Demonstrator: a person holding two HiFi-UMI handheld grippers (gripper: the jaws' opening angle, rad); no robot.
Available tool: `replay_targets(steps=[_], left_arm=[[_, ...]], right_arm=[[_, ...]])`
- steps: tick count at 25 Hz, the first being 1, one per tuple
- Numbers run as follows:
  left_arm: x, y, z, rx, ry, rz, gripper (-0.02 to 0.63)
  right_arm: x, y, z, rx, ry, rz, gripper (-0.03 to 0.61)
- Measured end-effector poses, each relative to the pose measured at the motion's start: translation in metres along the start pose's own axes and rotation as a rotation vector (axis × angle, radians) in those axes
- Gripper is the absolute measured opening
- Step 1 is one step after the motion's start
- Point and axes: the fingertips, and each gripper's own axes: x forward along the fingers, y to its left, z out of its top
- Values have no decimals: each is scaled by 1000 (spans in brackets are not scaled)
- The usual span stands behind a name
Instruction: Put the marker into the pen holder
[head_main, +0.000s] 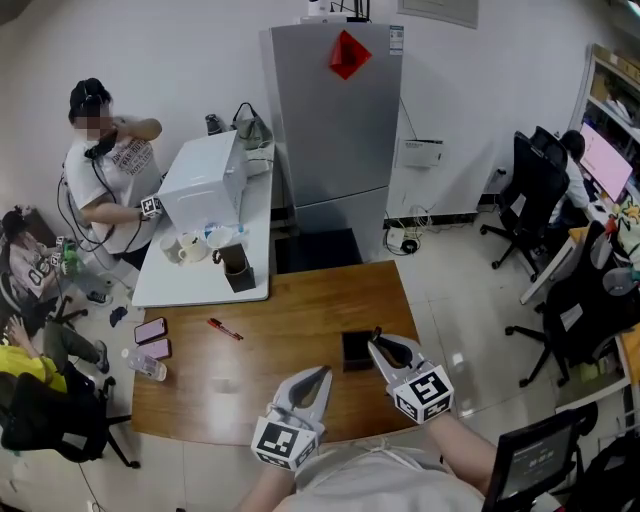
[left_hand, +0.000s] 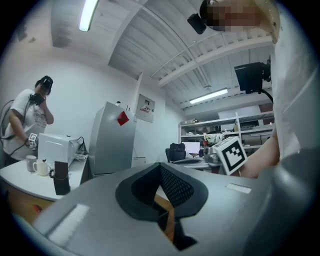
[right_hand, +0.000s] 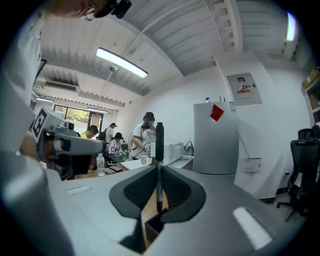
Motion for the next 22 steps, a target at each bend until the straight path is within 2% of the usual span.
replay_targets(steps=[4, 8, 13, 22], left_arm=[[5, 3, -6, 2, 17, 1, 15], [7, 10, -10, -15, 37, 14, 15], [10, 19, -24, -8, 57, 18, 15], [19, 31, -26, -37, 59, 31, 15]], right_arm=[[26, -20, -17, 47, 27, -18, 38], [41, -21, -56, 80, 98, -13, 38], [51, -27, -99, 173, 163, -7, 38], [62, -28, -109, 188, 181, 31, 38]])
